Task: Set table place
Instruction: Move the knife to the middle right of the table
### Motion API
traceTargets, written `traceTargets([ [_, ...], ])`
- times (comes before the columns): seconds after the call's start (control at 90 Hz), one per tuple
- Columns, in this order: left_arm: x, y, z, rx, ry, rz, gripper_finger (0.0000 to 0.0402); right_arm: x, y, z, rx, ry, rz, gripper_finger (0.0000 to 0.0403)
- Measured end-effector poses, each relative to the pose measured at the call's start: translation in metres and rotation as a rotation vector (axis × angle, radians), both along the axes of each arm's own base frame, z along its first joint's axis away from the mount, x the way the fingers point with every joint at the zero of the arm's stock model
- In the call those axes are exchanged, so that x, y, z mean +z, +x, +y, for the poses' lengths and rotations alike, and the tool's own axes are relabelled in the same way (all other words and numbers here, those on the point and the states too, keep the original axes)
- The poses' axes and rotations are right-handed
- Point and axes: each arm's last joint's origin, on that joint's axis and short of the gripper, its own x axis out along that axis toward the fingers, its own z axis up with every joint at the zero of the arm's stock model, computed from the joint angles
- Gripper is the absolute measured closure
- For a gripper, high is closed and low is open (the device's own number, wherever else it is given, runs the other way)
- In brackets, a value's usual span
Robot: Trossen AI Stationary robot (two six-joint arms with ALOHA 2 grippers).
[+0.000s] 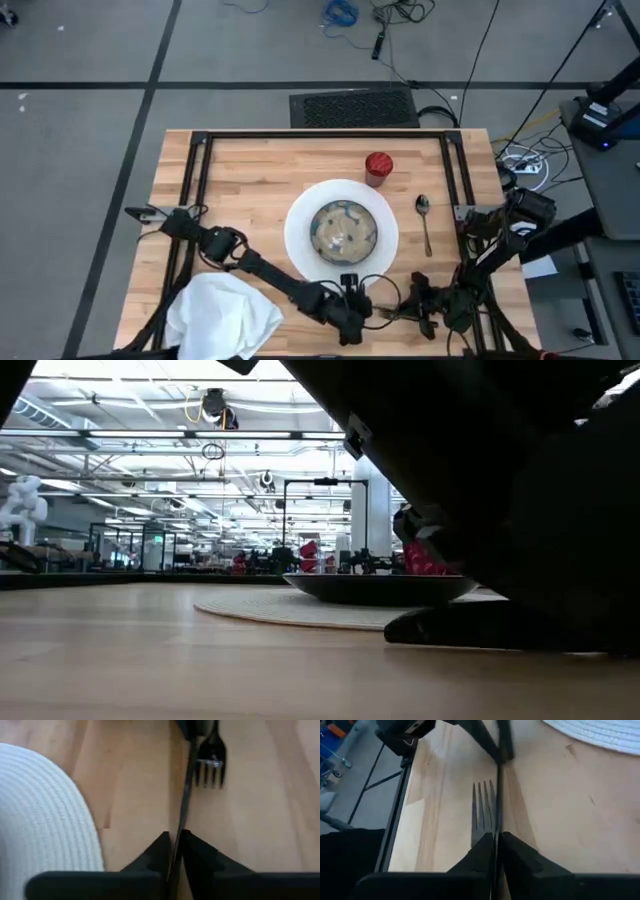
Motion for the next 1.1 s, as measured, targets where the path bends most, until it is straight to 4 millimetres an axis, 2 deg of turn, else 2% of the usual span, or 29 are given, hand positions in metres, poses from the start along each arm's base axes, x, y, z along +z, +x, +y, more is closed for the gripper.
traceTargets([
  [0.133,0.000,0.000,0.000,0.009,-0.005,-0.004,0.0399,0.003,0.000,0.001,0.061,-0.071,-0.016,0.0364],
  [0.267,0.004,0.000,-0.003,0.041,0.034,-0.034,0.0400,0.017,0.004,0.004,0.107,-0.174,-0.003,0.0326],
  [0.489,0.019,0.002,-0.014,0.023,0.230,-0.092,0.0401,0.062,0.013,0.006,0.116,-0.313,0.048,0.0272],
  [0.633,0.042,0.006,-0.021,0.018,0.400,-0.177,0.0401,0.093,0.019,0.006,0.119,-0.309,0.006,0.0256],
  [0.867,0.064,0.006,-0.030,-0.044,0.744,-0.197,0.0401,0.104,0.023,-0.006,0.098,-0.332,0.003,0.0248],
  [1.1,0.069,0.004,-0.033,-0.173,0.982,-0.126,0.0401,0.113,0.035,-0.019,0.085,-0.303,0.020,0.0248],
])
